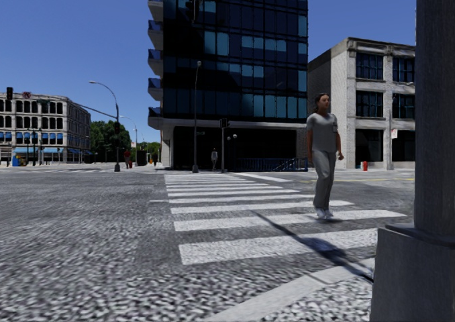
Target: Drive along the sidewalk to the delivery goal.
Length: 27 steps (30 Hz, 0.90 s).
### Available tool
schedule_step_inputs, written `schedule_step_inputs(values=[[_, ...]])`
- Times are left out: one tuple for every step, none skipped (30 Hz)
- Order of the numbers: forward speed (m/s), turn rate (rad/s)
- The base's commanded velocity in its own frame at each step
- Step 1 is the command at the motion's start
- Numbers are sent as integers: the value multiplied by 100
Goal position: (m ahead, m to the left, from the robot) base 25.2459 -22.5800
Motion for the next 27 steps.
schedule_step_inputs(values=[[200, 0], [200, 0], [200, 0], [200, 0], [200, 0], [200, 0], [200, 0], [200, 0], [200, 0], [200, 0], [191, 0], [191, 0], [165, 0], [144, 0], [133, 0], [133, 0], [128, 0], [121, 0], [118, 0], [118, 0], [117, 0], [116, 0], [116, 0], [116, 0], [116, 0], [116, 0], [116, 0]])
